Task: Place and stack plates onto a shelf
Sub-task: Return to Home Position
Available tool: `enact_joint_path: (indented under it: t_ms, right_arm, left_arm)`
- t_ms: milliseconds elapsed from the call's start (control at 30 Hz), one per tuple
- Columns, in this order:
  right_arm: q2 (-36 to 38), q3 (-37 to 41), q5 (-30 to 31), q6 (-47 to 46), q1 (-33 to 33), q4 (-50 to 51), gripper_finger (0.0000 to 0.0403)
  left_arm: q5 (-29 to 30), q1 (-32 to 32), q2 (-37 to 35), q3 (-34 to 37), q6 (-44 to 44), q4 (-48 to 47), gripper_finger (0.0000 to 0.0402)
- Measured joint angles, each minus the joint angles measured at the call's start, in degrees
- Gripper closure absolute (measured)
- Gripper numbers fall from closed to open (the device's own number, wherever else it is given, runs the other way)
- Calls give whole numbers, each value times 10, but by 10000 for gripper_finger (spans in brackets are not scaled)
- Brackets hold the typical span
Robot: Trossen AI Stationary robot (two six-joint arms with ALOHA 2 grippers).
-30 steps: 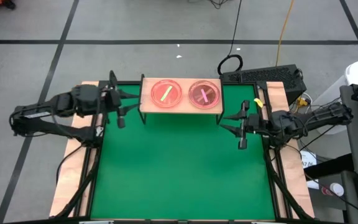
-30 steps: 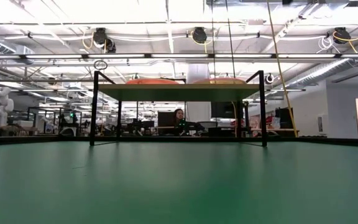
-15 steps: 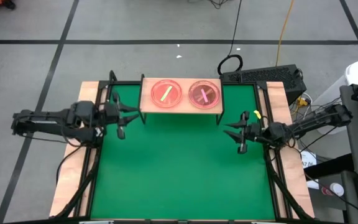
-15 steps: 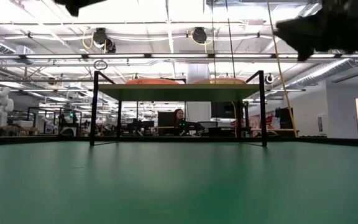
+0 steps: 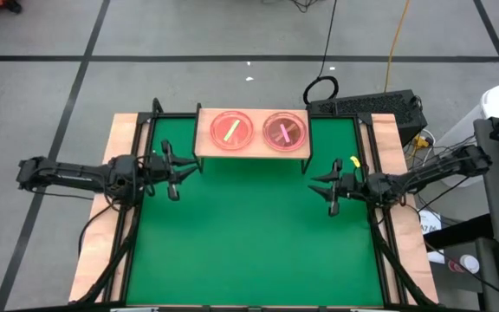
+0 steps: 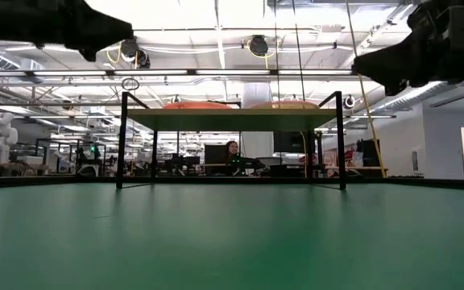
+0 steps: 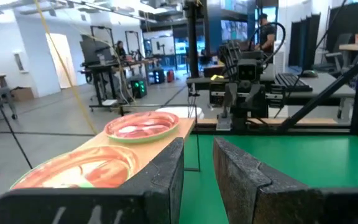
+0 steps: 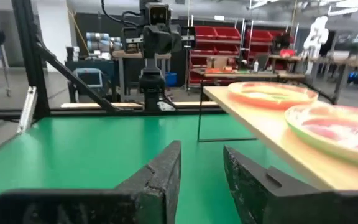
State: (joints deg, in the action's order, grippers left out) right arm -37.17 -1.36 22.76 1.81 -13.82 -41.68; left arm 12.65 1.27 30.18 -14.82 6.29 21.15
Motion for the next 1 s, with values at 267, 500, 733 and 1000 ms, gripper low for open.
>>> enact_joint_path:
  t_ms: [267,500,733,1000]
  right_arm:
    - [40,-37,14,38,0,118,361]
    - [113,-47,14,49,7,215,399]
    - [120,-47,10,58,11,247,402]
    - [116,-47,-51,38,11,232,403]
  left_arm:
    - [13,1,-96,43,6,-1,309]
    - [13,8,-174,93,13,-12,309]
    - [16,6,-207,143,10,9,309]
    - [23,6,-206,143,-2,-15,309]
